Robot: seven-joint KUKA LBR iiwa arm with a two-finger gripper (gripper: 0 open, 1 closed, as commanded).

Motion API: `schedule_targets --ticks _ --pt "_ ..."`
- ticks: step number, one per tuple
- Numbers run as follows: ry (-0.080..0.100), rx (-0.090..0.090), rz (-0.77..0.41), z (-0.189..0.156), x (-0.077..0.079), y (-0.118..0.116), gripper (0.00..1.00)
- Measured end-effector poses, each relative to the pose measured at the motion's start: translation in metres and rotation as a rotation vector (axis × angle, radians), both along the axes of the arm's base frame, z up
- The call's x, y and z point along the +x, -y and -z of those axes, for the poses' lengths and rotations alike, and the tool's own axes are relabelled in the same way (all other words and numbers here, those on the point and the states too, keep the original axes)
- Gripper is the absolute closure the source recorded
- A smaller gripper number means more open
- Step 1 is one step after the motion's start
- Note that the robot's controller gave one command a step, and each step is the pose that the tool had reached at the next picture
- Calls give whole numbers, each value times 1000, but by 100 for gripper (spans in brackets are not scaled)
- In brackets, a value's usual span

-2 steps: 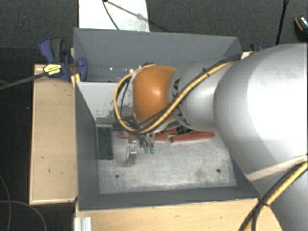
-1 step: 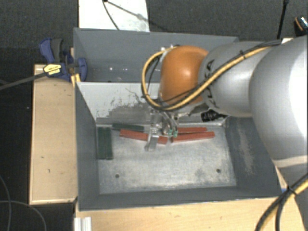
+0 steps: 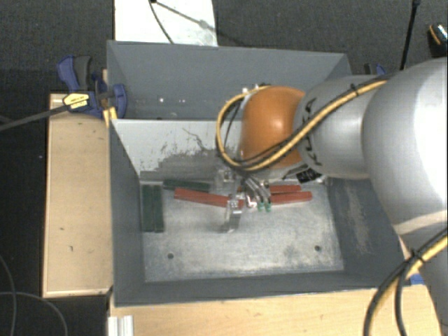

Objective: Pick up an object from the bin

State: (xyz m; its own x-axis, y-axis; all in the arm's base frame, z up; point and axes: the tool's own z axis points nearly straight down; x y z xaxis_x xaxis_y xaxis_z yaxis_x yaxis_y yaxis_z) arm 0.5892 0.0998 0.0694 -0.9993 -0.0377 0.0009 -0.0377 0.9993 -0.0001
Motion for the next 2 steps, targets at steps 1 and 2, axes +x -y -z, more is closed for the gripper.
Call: schedule_targets --ticks 1,2 --pt "3 1 4 -2 1 -1 100" --pt "11 1 -80 -109 -18 8 100"
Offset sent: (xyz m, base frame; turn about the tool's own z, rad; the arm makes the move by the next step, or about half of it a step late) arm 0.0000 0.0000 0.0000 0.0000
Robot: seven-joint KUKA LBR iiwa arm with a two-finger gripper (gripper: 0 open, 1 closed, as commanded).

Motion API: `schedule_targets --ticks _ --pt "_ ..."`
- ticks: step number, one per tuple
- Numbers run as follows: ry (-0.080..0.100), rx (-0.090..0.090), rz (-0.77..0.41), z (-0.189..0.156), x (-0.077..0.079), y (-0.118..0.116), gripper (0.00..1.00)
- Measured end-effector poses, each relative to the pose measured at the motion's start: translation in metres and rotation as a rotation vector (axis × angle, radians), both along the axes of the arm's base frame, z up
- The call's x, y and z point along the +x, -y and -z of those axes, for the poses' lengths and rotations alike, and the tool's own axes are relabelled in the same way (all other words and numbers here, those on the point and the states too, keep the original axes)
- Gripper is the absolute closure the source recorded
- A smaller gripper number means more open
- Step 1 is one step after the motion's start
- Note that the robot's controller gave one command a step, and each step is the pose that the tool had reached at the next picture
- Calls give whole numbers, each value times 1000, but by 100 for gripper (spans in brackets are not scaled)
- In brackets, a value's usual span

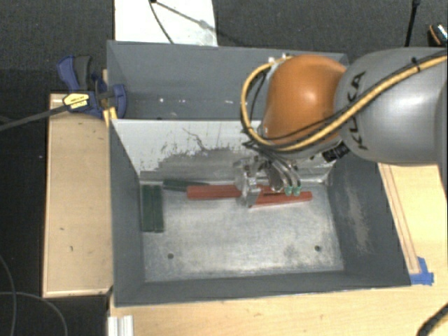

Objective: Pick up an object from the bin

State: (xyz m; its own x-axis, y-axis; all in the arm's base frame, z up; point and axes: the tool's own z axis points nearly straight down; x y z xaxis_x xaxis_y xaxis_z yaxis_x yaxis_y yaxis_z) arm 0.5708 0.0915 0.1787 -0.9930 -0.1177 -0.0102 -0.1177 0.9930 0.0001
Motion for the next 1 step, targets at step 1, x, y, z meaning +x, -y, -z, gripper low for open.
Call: schedule_targets --ticks 1 --pt "3 0 12 -141 16 12 100"
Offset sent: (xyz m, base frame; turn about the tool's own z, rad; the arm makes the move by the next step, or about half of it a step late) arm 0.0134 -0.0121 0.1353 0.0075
